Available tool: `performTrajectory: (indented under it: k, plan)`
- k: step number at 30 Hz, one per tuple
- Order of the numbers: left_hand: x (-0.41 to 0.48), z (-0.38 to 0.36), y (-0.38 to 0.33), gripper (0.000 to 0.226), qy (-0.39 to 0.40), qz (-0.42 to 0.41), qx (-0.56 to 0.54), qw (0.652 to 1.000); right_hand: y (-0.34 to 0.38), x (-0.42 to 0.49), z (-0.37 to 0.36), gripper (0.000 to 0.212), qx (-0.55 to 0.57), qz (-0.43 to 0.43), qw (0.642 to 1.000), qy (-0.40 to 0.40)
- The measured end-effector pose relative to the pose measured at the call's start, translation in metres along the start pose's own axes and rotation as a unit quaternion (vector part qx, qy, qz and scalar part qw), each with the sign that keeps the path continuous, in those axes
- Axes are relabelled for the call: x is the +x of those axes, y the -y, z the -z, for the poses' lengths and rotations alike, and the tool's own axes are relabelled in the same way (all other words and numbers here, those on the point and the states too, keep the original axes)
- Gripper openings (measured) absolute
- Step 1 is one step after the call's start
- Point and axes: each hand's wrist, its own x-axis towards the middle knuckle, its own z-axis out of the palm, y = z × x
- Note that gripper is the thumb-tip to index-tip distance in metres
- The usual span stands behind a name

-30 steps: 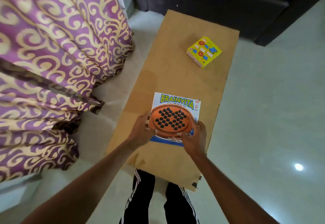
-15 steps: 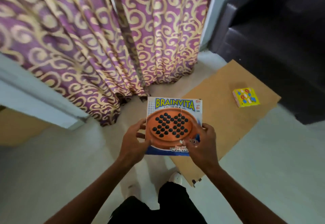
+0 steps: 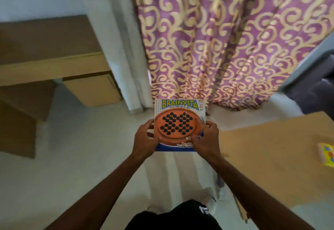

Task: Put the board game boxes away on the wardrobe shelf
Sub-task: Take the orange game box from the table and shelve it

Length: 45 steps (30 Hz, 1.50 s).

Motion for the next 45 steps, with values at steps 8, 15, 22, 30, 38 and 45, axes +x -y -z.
performTrajectory:
  k: [8,15,22,30,38,45]
  plan:
    - [-0.042,0.17,0.095,0.062,-0.146,0.052,-0.029,0.987,0.129,-0.021,-0.15,0.059,-0.028,0.121,0.985,0.117]
    - [-0.088,0.323,0.176,0.06,-0.304,0.14,-0.094,0.937,0.265,-0.036,-0.311,0.06,-0.043,0.248,0.932,0.26]
    - [-0.139,0.48,0.264,0.068,-0.45,0.217,-0.136,0.855,0.411,-0.078,-0.484,0.06,-0.049,0.316,0.863,0.391]
    - [-0.22,0.617,0.352,0.073,-0.575,0.292,-0.155,0.748,0.565,-0.175,-0.649,0.072,-0.059,0.421,0.753,0.501]
    - [-0.301,0.783,0.442,0.078,-0.624,0.309,-0.157,0.701,0.688,-0.3,-0.815,0.073,-0.059,0.462,0.697,0.546]
    - [-0.34,0.955,0.501,0.079,-0.598,0.315,-0.109,0.729,0.791,-0.361,-0.932,0.074,-0.038,0.428,0.714,0.554]
